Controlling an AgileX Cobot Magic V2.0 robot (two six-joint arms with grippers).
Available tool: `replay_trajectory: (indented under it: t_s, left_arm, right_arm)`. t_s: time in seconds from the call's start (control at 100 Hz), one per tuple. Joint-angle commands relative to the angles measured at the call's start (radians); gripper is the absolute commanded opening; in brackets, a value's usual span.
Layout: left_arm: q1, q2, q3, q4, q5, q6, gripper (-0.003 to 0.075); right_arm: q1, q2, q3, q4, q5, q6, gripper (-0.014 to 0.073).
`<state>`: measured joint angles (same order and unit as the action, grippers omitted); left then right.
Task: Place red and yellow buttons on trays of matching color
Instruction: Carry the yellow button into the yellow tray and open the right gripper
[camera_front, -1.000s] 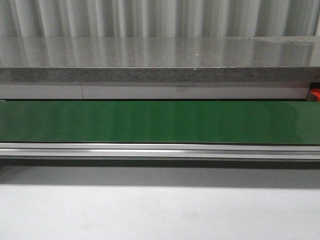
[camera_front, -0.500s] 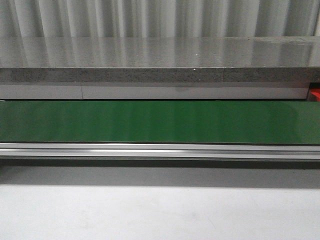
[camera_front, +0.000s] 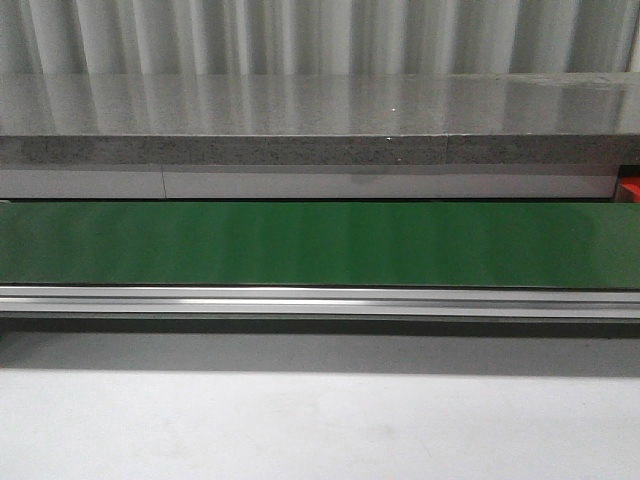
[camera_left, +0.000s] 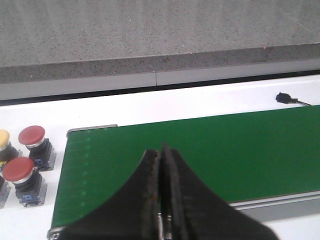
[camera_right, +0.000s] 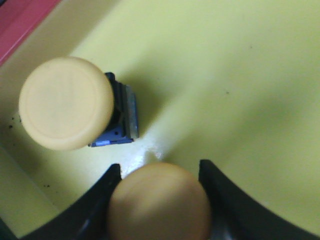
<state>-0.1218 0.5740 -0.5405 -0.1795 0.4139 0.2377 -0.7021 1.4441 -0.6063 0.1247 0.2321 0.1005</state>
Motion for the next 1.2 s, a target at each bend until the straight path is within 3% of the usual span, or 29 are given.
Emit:
replay_trajectory:
  t_s: [0.0, 0.23, 0.52, 0.67, 0.95, 1.19]
  left_arm:
    - [0.001, 0.0, -0.027, -0.008, -0.071, -0.009, -0.002]
    - [0.001, 0.0, -0.027, -0.01, -0.071, -0.009, -0.002]
    - [0.001, 0.0, -0.027, -0.01, -0.071, -0.009, -0.002]
    - [0.001, 0.0, -0.027, -0.01, -0.071, -0.009, -0.002]
    - [0.001, 0.0, -0.027, -0.01, -0.071, -0.009, -0.002]
    - [0.001, 0.0, -0.027, -0.01, -0.071, -0.009, -0.002]
  right_arm:
    - [0.0, -0.028, -0.012, -0.015, -0.013, -0.011, 0.0404]
    - [0.0, -0.029, -0.014, -0.015, -0.01, -0.011, 0.0449]
    - [0.0, -0.09, -0.023, -0.015, 0.018, -0.011, 0.0636]
    - [0.02, -0.169, -0.023, -0.015, 0.035, -0.011, 0.0654]
    - [0.174, -0.352, -0.104, -0.015, 0.158, -0.057, 0.0654]
    - [0.372, -0.531, -0.143, -0.015, 0.197, -0.101, 0.0654]
